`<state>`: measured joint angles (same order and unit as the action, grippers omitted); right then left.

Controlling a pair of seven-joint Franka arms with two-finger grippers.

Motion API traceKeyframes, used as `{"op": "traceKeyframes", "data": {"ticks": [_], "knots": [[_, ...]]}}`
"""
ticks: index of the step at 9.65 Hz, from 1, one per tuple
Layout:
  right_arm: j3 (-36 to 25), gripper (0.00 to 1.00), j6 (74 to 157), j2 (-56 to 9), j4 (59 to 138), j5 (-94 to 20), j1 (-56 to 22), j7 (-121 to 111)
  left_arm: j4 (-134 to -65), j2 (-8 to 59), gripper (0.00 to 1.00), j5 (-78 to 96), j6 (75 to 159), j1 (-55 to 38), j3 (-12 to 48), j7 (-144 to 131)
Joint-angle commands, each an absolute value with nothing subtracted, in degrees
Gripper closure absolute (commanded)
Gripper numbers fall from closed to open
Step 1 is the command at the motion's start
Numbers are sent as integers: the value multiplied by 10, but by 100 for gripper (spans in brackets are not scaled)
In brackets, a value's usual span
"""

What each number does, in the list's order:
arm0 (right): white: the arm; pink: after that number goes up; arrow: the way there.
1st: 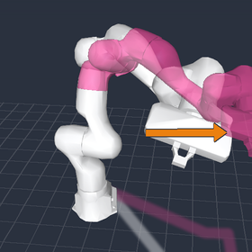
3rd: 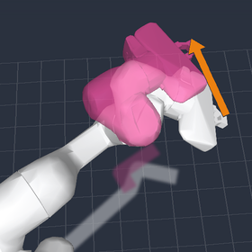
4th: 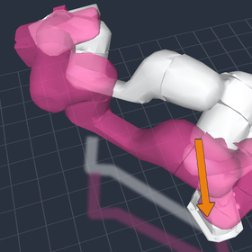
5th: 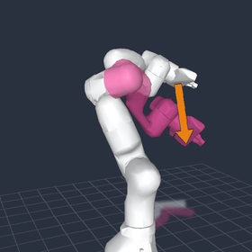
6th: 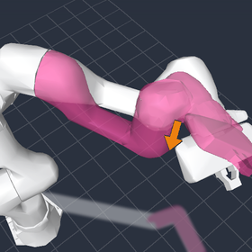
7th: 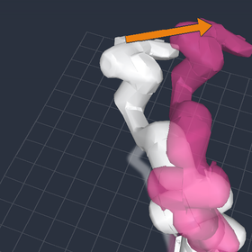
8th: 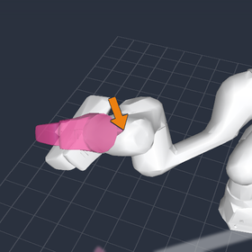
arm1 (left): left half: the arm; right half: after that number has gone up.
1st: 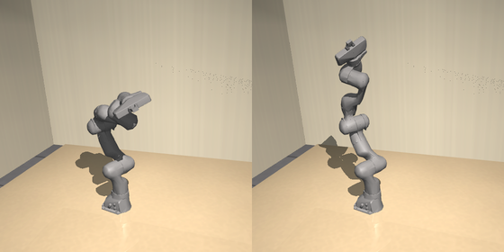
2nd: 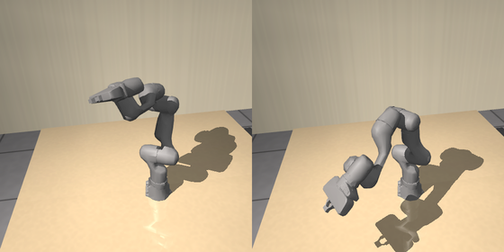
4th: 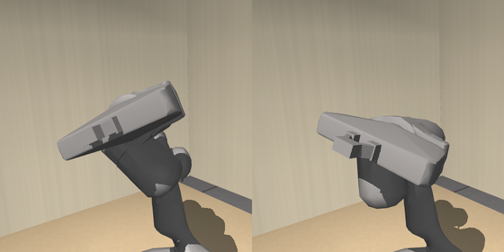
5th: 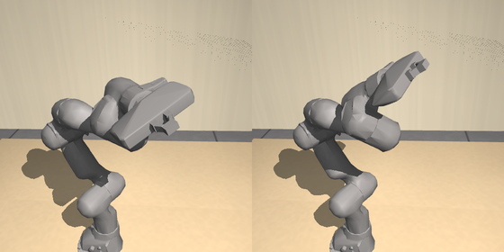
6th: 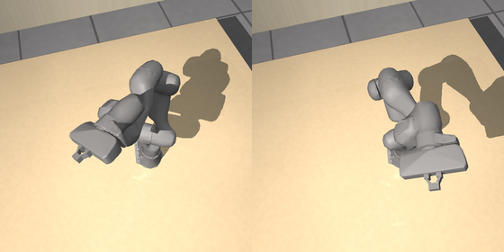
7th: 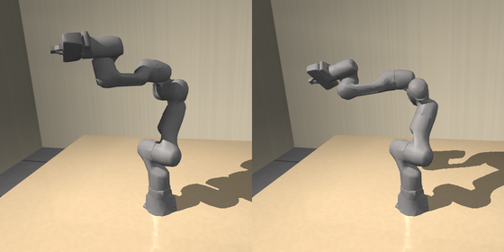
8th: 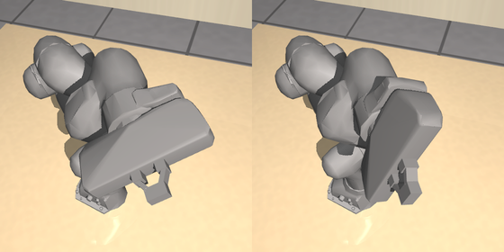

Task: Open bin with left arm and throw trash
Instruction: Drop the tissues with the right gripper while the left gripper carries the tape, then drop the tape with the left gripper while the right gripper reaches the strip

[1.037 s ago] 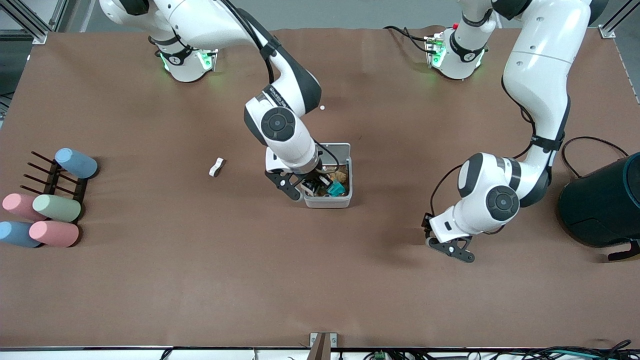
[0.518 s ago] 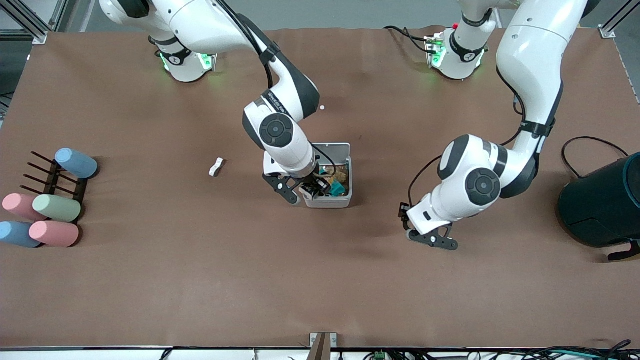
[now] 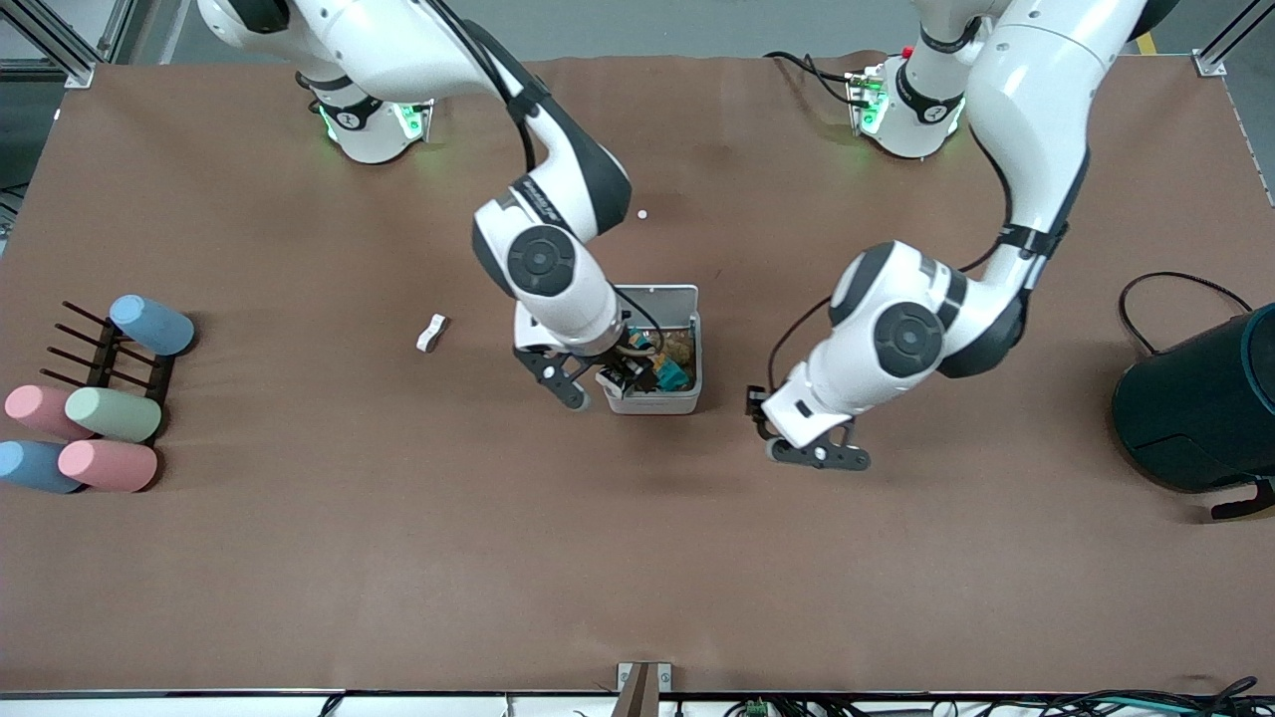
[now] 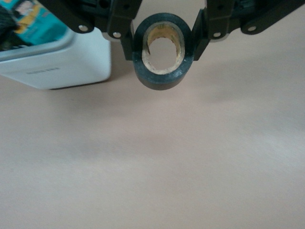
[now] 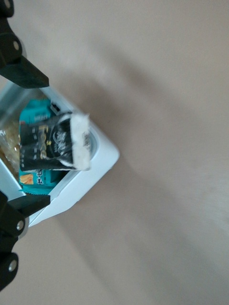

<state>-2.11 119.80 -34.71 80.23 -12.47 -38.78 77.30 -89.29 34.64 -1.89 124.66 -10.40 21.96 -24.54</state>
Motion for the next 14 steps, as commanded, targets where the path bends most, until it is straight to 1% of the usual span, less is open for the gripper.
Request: {"op": "traceKeyframes", "data": {"ticks": [1, 4, 5, 6, 7, 8, 11, 13, 14], "knots": [[-13, 1, 1110, -281, 822, -134, -324, 759, -882, 338, 100, -22, 1238, -144, 219, -315], [-15, 1, 1008, -250, 837, -131, -238, 674, -882, 353, 100, -29, 1250, -182, 215, -363], [-15, 1, 999, -230, 875, -127, -214, 624, -882, 355, 100, -41, 1251, -193, 215, -388], [-16, 1, 1004, -204, 934, -123, -184, 562, -882, 357, 100, -56, 1251, -201, 214, -409], [-16, 1, 1017, -181, 993, -113, -153, 507, -882, 363, 100, -73, 1252, -201, 215, -420], [-16, 1, 1040, -175, 1036, -104, -140, 474, -882, 369, 99, -77, 1256, -203, 215, -429], [-16, 1, 1187, -179, 1154, -69, -130, 407, -882, 373, 98, -88, 1263, -221, 214, -455], [-15, 1, 1247, -172, 1238, -42, -134, 385, -883, 370, 98, -91, 1263, -220, 214, -458], [-12, 1, 1258, -167, 1253, -42, -140, 382, -886, 370, 97, -92, 1263, -220, 214, -458]]}}
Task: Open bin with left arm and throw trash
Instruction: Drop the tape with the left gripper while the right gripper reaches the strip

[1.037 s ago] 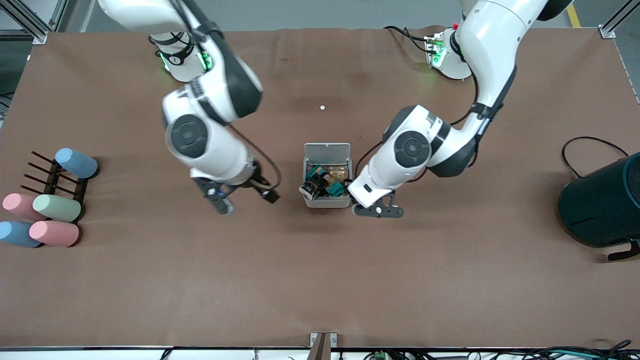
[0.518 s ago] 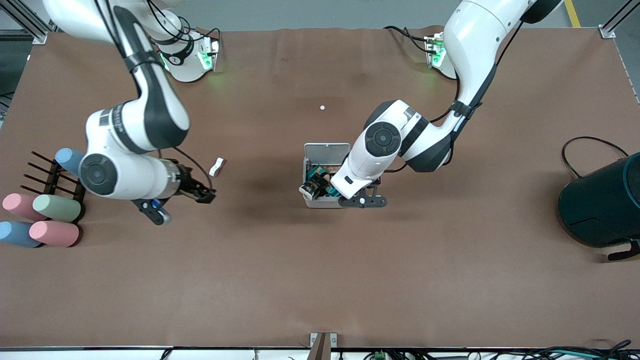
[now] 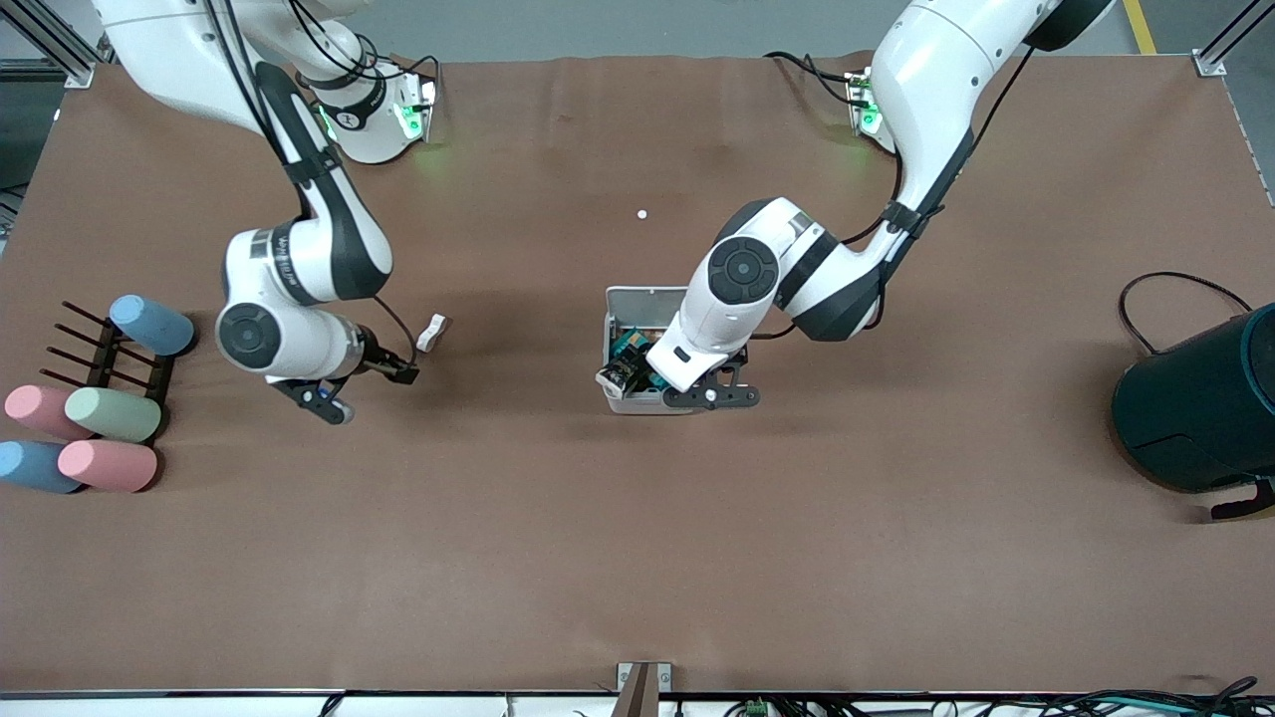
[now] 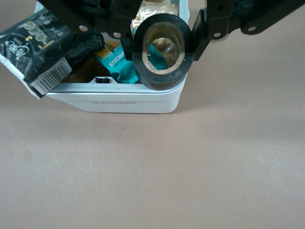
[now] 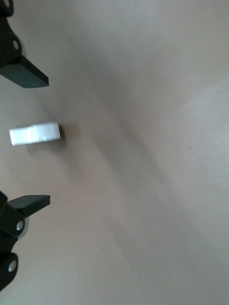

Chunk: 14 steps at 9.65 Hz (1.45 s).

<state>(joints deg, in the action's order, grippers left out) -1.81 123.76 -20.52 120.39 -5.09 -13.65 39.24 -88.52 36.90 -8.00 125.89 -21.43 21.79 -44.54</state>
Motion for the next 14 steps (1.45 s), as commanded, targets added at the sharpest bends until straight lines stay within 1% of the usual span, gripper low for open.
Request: {"op": "traceKeyframes", "data": {"ticks": [1, 2, 3, 4, 7, 9, 10, 12, 13, 14], "knots": [[-11, 1, 1285, -157, 1271, -42, -150, 382, -888, 370, 90, -92, 1263, -218, 214, -458], [-11, 2, 1331, -147, 1301, -42, -163, 382, -888, 370, 69, -92, 1263, -219, 214, -458], [-11, 2, 1357, -145, 1323, -42, -168, 381, -888, 371, 8, -92, 1263, -220, 214, -458], [-11, 2, 1379, -146, 1334, -42, -172, 381, -889, 371, 0, -93, 1263, -220, 214, -458], [-10, 3, 1391, -150, 1349, -42, -182, 383, -890, 371, 0, -96, 1261, -214, 214, -458], [-10, 11, 1404, -155, 1349, -43, -187, 383, -890, 369, 0, -96, 1258, -212, 213, -457], [-10, 26, 1405, -163, 1349, -45, -187, 384, -890, 365, 0, -96, 1255, -209, 213, -454], [-9, 60, 1405, -168, 1349, -49, -186, 384, -884, 325, 0, -96, 1205, -185, 215, -452], [-9, 67, 1405, -172, 1349, -50, -186, 385, -884, 304, 0, -91, 1181, -184, 217, -452], [-9, 81, 1405, -172, 1349, -51, -186, 385, -884, 296, 0, -89, 1167, -187, 220, -458]]}}
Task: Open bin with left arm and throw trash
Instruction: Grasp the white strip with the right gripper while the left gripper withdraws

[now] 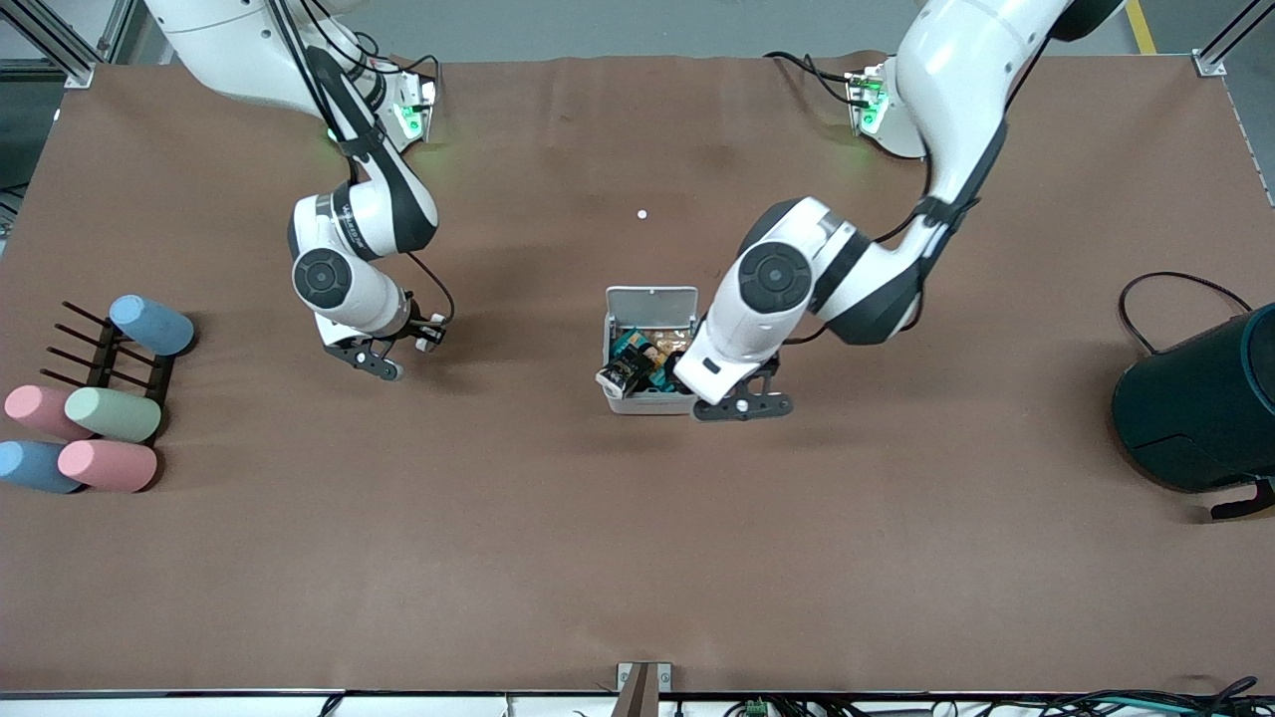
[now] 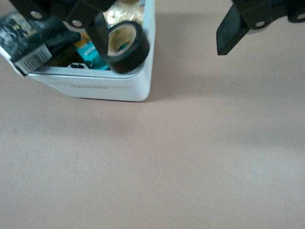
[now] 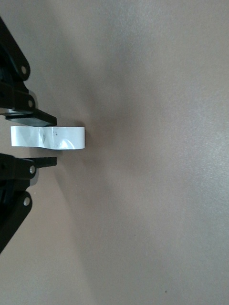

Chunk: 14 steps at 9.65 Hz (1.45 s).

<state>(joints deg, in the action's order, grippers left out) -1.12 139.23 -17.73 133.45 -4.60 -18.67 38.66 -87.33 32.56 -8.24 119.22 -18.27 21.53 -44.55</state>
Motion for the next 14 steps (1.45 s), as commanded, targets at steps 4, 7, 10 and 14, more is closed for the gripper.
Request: {"op": "traceKeyframes", "data": {"ticks": [4, 7, 10, 14], "knots": [[-9, 96, 1405, -171, 1347, -52, -185, 386, -883, 242, 0, -87, 1127, -138, 216, -453], [-9, 99, 1358, -142, 1319, -56, -181, 393, -858, 188, 0, -86, 1035, -42, 221, -379], [-14, 100, 1182, -134, 1173, -116, -174, 400, -815, 156, 0, -36, 934, 47, 222, -216], [-9, 99, 1140, -166, 1009, -181, -211, 570, -820, 50, 0, -14, 868, -39, 72, -156]]}}
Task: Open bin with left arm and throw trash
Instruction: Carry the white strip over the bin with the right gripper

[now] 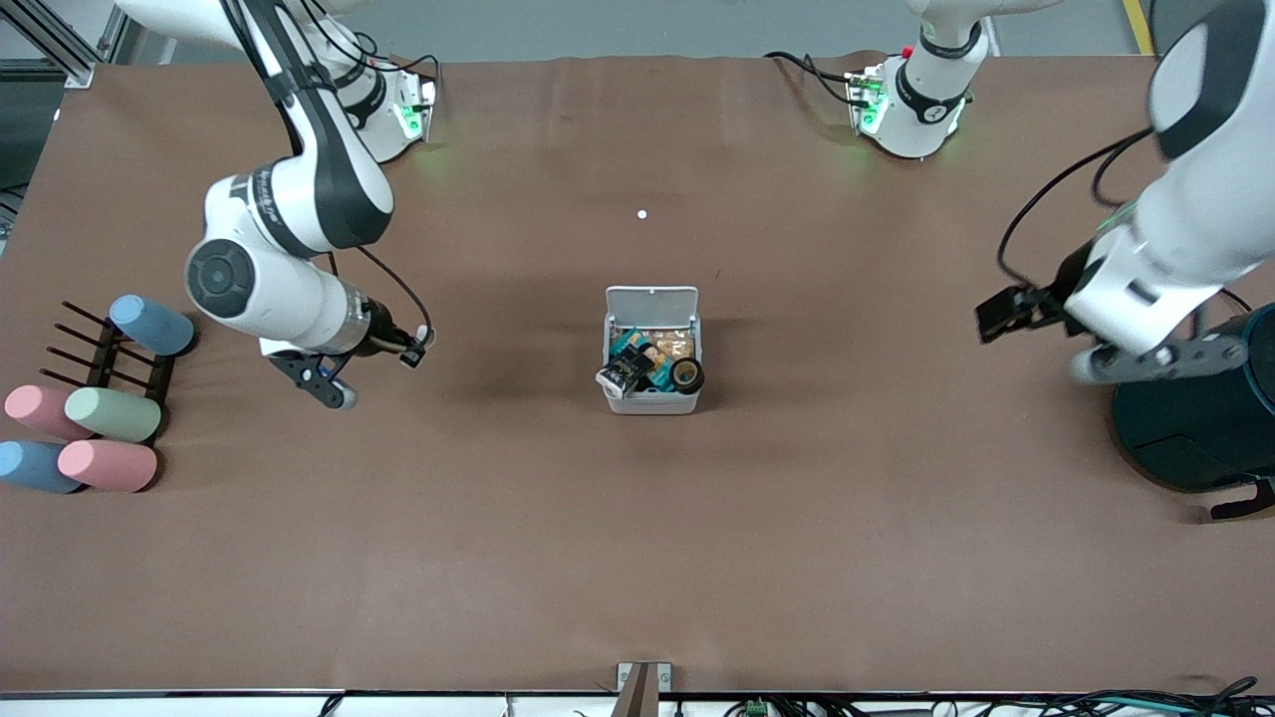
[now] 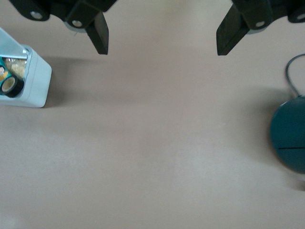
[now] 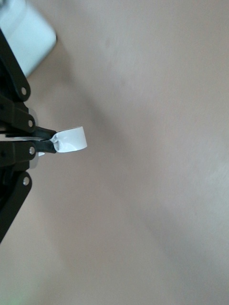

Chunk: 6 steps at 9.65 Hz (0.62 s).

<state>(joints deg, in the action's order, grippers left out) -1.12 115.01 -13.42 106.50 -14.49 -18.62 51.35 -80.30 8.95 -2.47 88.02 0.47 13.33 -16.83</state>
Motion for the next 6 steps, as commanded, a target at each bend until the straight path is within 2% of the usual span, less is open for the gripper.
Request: {"op": "traceKeyframes", "data": {"ticks": [1, 3, 6], "knots": [[-9, 98, 1139, -200, 945, -198, -224, 621, -842, 31, 0, -7, 867, -47, 48, -123], [-9, 98, 1141, -258, 863, -199, -261, 717, -849, 26, 0, -9, 871, -47, 11, -26], [-11, 97, 1148, -326, 794, -192, -321, 801, -846, 30, 0, -3, 881, -45, -3, -18]]}}
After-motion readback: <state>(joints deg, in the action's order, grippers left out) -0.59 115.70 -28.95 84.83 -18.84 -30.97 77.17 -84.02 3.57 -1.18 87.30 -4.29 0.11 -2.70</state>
